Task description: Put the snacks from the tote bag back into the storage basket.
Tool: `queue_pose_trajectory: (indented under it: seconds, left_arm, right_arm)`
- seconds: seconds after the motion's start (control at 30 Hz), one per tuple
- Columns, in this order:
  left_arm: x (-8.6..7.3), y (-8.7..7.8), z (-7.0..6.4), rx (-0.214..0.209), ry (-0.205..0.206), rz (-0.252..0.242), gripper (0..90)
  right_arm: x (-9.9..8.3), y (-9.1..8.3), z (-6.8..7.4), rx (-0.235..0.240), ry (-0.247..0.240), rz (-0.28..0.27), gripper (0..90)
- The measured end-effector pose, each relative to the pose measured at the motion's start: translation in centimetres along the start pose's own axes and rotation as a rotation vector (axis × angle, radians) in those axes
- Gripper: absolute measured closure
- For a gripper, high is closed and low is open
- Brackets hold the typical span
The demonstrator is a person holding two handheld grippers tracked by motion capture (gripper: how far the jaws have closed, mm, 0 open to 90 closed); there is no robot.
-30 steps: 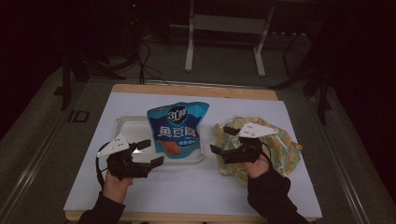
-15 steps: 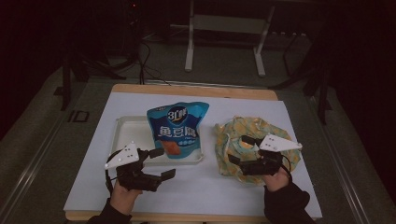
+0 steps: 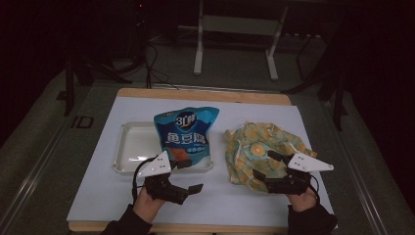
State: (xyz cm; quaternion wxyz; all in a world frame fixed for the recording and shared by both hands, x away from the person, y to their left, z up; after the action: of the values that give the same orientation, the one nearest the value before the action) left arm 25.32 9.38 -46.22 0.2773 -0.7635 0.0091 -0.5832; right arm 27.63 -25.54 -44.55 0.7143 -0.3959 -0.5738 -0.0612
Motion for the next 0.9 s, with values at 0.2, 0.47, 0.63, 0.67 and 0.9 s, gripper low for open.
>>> queue_pose_trajectory:
  seconds: [0.2, 0.47, 0.63, 0.67, 0.9]
  left_arm:
    - [-0.1, 1.6, 0.0, -0.028, 0.020, 0.006, 15.1]
    - [-0.7, 2.8, -0.3, -0.035, 0.054, 0.021, 15.1]
    - [-1.3, 3.4, -0.3, -0.043, 0.069, 0.027, 15.1]
    - [-1.4, 3.5, -0.3, -0.046, 0.069, 0.028, 15.0]
    - [-2.3, 4.6, -0.3, -0.064, 0.065, 0.045, 15.0]
  right_arm:
    - [-1.4, -1.1, -0.2, -0.023, -0.001, -0.013, 14.3]
    - [-3.4, -1.6, -0.3, -0.032, 0.025, -0.002, 14.3]
    - [-4.3, -1.6, -0.2, -0.039, 0.014, 0.014, 14.3]
    - [-4.4, -1.6, -0.2, -0.042, 0.010, 0.012, 14.3]
    - [-4.9, -1.8, -0.5, -0.085, -0.005, -0.012, 14.3]
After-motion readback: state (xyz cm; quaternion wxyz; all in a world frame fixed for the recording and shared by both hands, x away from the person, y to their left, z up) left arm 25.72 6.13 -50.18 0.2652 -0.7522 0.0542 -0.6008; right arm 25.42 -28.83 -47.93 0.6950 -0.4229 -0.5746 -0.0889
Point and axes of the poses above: each handheld gripper's, and its own axes: y roughly forward along the jaws, x roughly out of its top, z roughly to its left, the point moved 2 cm from there along y, roughly forward along the jaws, and after that the axes turned 9 degrees about z, right-handed, at the moved point
